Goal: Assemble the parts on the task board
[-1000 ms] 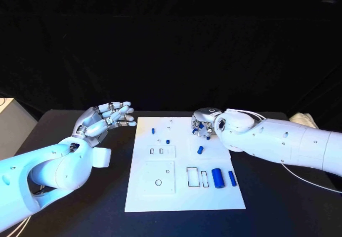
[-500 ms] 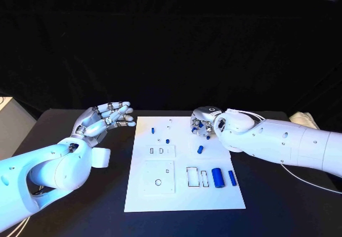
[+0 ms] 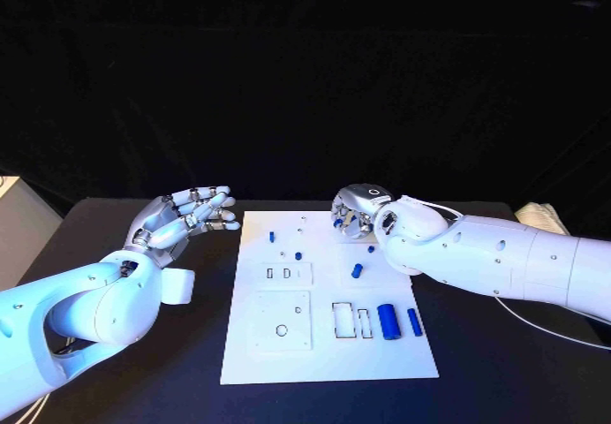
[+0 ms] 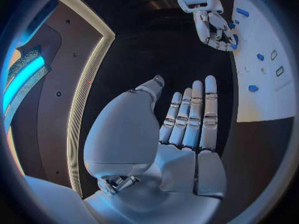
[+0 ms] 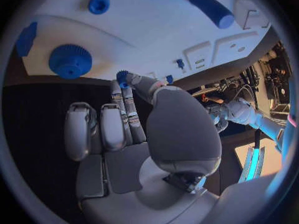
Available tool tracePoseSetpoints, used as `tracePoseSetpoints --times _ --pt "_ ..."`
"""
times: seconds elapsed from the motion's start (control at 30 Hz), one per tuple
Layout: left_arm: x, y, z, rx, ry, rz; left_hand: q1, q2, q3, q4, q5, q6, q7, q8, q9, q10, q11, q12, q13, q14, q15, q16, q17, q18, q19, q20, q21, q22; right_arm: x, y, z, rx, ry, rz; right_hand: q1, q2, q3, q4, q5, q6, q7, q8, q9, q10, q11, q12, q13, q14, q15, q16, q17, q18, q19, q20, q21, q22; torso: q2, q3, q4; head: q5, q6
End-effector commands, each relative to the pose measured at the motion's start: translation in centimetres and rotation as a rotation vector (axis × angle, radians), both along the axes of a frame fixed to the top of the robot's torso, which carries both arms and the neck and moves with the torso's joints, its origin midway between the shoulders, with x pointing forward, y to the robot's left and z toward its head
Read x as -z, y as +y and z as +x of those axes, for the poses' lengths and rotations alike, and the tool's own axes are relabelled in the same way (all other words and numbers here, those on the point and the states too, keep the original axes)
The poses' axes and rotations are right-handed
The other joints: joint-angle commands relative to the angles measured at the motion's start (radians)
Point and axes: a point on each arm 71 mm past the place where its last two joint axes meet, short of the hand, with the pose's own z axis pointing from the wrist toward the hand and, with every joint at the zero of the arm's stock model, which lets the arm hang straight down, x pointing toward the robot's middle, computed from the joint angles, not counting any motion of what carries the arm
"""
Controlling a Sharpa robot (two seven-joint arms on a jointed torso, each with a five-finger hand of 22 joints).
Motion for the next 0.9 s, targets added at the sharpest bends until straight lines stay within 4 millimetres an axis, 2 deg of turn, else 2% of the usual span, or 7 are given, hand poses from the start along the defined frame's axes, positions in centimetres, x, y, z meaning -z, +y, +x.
tracePoseSetpoints --times 0.03,0.13,0.23,0.33,0.53,0.73,0.9 --pt "-0.2 -0.2 0.0 0.021 -0.006 -0.012 -0.009 -0.001 0.002 0.001 -0.003 -0.003 0.032 0.006 0.002 -0.007 -0.001 0.007 0.0 -0.007 0.001 0.004 0.002 0.008 -0.006 0.0 0.005 0.002 -0.7 0.4 0.2 0.016 -0.069 0.024 0.02 0.006 0.003 -0.008 0.001 -0.008 0.004 0.003 0.003 0.037 -0.03 -0.005 0.031 0.028 -0.007 0.005 0.002 -0.011 0.004 -0.003 0.006 0.001 0.002 -0.0022 0.0041 -0.003 0.003" --pt "-0.2 -0.3 0.0 0.023 -0.006 -0.012 -0.009 -0.001 0.002 0.001 -0.003 -0.003 0.032 0.006 0.002 -0.007 -0.001 0.007 0.0 -0.007 0.001 0.004 0.002 0.008 -0.006 0.0 0.005 0.002 -0.8 1.0 0.5 0.011 -0.079 0.028 0.019 0.003 0.006 -0.011 0.002 -0.014 0.007 0.001 0.005 0.033 -0.028 -0.009 0.031 0.027 -0.006 0.006 0.002 -0.011 0.003 -0.002 0.006 0.001 0.003 -0.0026 0.0045 -0.002 0.002" --pt "-0.2 -0.4 0.0 0.027 -0.006 -0.014 -0.009 -0.001 0.002 0.001 -0.003 -0.003 0.032 0.006 0.002 -0.007 -0.001 0.007 0.0 -0.007 0.001 0.004 0.002 0.008 -0.006 0.0 0.005 0.002 -0.8 1.6 0.8 0.011 -0.088 0.031 0.018 0.002 0.006 -0.011 0.002 -0.015 0.007 0.001 0.006 0.032 -0.027 -0.011 0.031 0.027 -0.005 0.007 0.002 -0.011 0.003 -0.001 0.006 0.002 0.004 -0.0032 0.0059 -0.013 0.0" --pt "-0.3 -0.5 -0.1 0.031 -0.006 -0.015 -0.009 -0.001 0.002 0.001 -0.003 -0.003 0.032 0.006 0.002 -0.007 -0.001 0.007 0.0 -0.007 0.001 0.004 0.002 0.008 -0.006 0.0 0.005 0.002 -0.9 2.1 1.1 0.009 -0.095 0.033 0.018 0.001 0.008 -0.012 0.002 -0.017 0.008 0.0 0.007 0.031 -0.026 -0.012 0.031 0.027 -0.004 0.007 0.002 -0.01 0.002 -0.001 0.006 0.001 0.006 -0.0026 0.0052 -0.013 0.002" --pt "-0.3 -0.7 0.0 0.038 -0.004 -0.017 -0.01 -0.002 0.002 0.001 -0.003 -0.004 0.032 0.006 0.002 -0.008 -0.001 0.007 0.0 -0.009 0.001 0.006 0.003 0.008 -0.006 0.0 0.008 0.003 -0.9 3.3 1.6 0.002 -0.099 0.034 0.018 0.001 0.009 -0.013 0.002 -0.019 0.009 0.0 0.008 0.03 -0.026 -0.013 0.032 0.028 -0.004 0.008 0.003 -0.01 0.001 -0.001 0.005 -0.001 0.01 -0.007 0.0135 -0.018 0.001" --pt "-0.4 -0.7 0.0 0.039 -0.005 -0.017 -0.01 -0.002 0.001 0.001 -0.003 -0.006 0.033 0.005 0.001 -0.01 0.0 0.006 -0.001 -0.011 0.001 0.008 0.004 0.008 -0.007 0.001 0.01 0.005 -0.9 4.0 1.8 -0.005 -0.102 0.035 0.018 0.0 0.01 -0.014 0.002 -0.02 0.009 0.0 0.009 0.029 -0.025 -0.015 0.032 0.027 -0.003 0.008 0.002 -0.01 0.0 0.0 0.004 -0.001 0.013 -0.0103 0.0206 -0.017 0.001" --pt "-0.5 -0.8 0.0 0.04 -0.007 -0.018 -0.01 -0.002 0.001 0.001 -0.003 -0.006 0.033 0.005 0.001 -0.01 0.0 0.006 -0.001 -0.011 0.001 0.008 0.004 0.008 -0.007 0.001 0.01 0.005 -0.9 4.5 1.9 -0.014 -0.099 0.034 0.016 0.0 0.012 -0.015 0.002 -0.023 0.011 -0.001 0.01 0.027 -0.024 -0.016 0.032 0.027 -0.003 0.008 0.002 -0.01 0.0 0.001 0.005 -0.001 0.016 -0.0115 0.0253 -0.017 -0.002"
